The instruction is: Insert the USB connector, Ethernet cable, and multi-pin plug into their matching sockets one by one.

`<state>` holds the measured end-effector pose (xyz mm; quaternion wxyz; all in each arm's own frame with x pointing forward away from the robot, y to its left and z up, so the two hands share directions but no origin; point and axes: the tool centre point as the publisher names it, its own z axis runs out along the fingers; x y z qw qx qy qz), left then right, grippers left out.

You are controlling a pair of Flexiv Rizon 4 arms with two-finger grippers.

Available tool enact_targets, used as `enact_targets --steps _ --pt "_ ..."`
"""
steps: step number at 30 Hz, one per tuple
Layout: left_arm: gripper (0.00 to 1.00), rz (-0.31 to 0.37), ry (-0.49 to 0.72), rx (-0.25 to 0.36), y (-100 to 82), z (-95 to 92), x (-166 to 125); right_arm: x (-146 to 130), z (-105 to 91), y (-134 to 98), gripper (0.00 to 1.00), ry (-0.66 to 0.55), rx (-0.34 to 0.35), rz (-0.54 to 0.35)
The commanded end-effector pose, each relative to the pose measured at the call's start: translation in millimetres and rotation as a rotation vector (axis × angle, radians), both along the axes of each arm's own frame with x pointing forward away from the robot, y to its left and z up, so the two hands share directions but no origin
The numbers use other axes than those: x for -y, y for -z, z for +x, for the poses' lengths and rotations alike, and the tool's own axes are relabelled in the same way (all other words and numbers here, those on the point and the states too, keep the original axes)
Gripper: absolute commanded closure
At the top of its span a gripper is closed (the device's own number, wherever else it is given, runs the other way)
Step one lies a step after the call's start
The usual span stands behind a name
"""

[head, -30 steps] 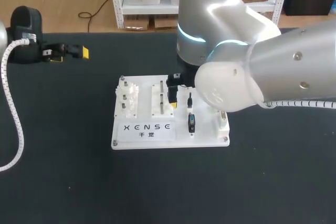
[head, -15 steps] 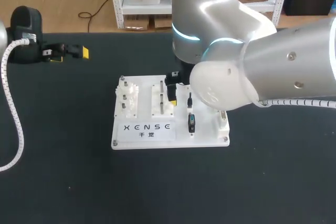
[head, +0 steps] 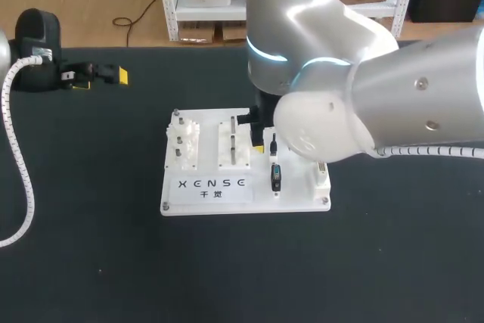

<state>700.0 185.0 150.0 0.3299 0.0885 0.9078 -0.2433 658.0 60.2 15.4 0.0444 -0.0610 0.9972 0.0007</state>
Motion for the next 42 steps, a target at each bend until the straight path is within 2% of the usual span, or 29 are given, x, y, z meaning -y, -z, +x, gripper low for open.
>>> enact_targets --steps 1,8,12,15,31,42 --pt "0.00 0.000 0.000 0.000 0.0 0.0 0.0 4.0 -2.9 1.0 0.63 0.016 0.011 0.008" --pt "0.00 0.000 0.000 0.000 0.0 0.0 0.0 6.7 -3.3 2.6 0.74 0.033 0.007 0.017" --pt "0.00 0.000 0.000 0.000 0.0 0.0 0.0 6.8 -3.4 2.5 0.85 0.038 0.006 0.022" --pt "0.00 0.000 0.000 0.000 0.0 0.0 0.0 7.1 -3.5 2.2 1.00 0.042 0.007 0.025" --pt "0.00 0.000 0.000 0.000 0.0 0.0 0.0 8.8 -1.7 -20.9 1.00 0.041 0.050 -0.011" --pt "0.00 0.000 0.000 0.000 0.0 0.0 0.0 35.2 -12.1 -37.8 1.00 0.076 0.061 -0.016"
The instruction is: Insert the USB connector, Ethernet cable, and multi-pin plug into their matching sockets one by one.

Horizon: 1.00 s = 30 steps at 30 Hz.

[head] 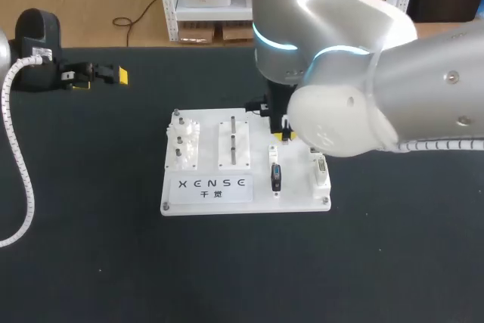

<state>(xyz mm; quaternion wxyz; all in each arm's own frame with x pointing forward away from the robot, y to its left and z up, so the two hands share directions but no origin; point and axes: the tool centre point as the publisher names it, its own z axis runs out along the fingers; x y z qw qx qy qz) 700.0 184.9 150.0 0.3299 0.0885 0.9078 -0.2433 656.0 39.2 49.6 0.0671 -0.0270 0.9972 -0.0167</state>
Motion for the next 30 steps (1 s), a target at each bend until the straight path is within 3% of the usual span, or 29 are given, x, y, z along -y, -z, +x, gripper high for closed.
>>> enact_targets --steps 1,12,30 --pt "0.00 0.000 0.000 0.000 0.0 0.0 0.0 18.0 -11.2 -3.1 1.00 0.011 0.008 0.010" --pt "0.00 0.000 0.000 0.000 0.0 0.0 0.0 52.4 -16.2 5.2 1.00 0.074 -0.017 0.000" --pt "0.00 0.000 0.000 0.000 0.0 0.0 0.0 58.4 -5.0 14.4 1.00 0.098 -0.030 -0.010"
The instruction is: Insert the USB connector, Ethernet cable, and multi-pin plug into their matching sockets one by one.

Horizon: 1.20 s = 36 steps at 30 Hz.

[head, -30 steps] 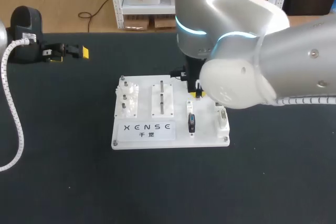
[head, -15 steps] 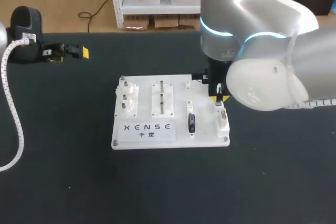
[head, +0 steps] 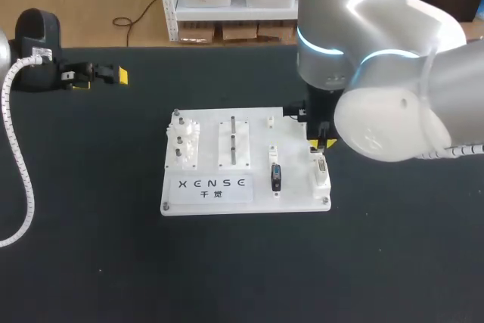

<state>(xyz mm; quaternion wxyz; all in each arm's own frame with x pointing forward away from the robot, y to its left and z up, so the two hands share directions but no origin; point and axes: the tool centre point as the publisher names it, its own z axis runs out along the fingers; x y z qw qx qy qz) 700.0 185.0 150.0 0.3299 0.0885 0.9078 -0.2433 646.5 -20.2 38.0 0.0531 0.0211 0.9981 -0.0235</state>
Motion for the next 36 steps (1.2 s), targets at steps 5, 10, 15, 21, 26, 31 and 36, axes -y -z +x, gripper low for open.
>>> enact_targets --steps 5,10,15,21,26,31,36 --pt "0.00 0.000 0.000 0.000 0.0 0.0 0.0 -3.8 8.5 6.5 1.00 -0.003 -0.007 -0.002" --pt "0.00 0.000 0.000 0.000 0.0 0.0 0.0 -6.4 13.3 10.7 1.00 -0.007 -0.010 -0.001" --pt "0.00 0.000 0.000 0.000 0.0 0.0 0.0 -7.2 15.6 14.0 1.00 -0.004 -0.014 0.000" --pt "0.00 0.000 0.000 0.000 0.0 0.0 0.0 -7.3 15.5 14.3 1.00 -0.004 -0.014 0.005" --pt "0.00 0.000 0.000 0.000 0.0 0.0 0.0 -7.4 15.2 14.2 1.00 -0.003 -0.013 0.009" --pt "0.00 0.000 0.000 0.000 0.0 0.0 0.0 -7.5 16.0 13.7 1.00 -0.003 -0.010 0.008" --pt "0.00 0.000 0.000 0.000 0.0 0.0 0.0 -6.8 15.9 15.2 1.00 -0.003 -0.012 0.003"
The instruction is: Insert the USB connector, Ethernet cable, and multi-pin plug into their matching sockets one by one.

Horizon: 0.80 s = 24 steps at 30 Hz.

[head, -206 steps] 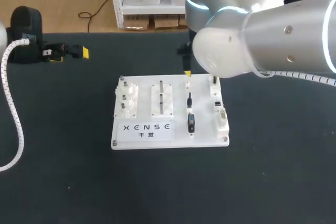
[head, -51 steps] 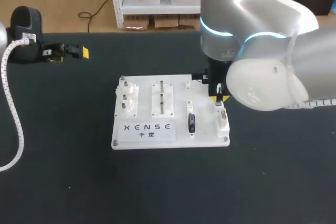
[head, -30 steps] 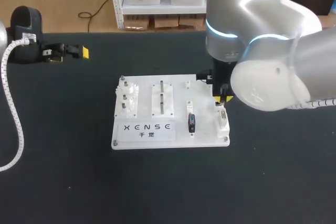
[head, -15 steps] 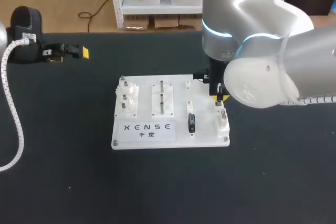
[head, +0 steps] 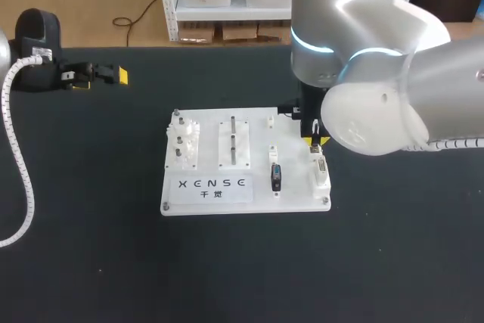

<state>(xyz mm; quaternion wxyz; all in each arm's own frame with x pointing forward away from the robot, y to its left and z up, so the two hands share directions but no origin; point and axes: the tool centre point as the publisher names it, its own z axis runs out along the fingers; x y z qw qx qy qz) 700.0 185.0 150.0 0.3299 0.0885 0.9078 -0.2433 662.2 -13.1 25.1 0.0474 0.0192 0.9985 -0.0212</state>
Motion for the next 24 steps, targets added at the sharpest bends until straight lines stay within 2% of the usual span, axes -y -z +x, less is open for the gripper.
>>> enact_targets --steps 1,12,24 --pt "0.00 0.000 0.000 0.000 0.0 0.0 0.0 0.6 -0.3 3.2 1.00 0.001 -0.002 -0.004" --pt "0.00 0.000 0.000 0.000 0.0 0.0 0.0 5.5 -6.8 12.8 1.00 0.021 -0.027 -0.003" --pt "0.00 0.000 0.000 0.000 0.0 0.0 0.0 11.2 -4.4 18.3 1.00 0.049 -0.046 -0.008"
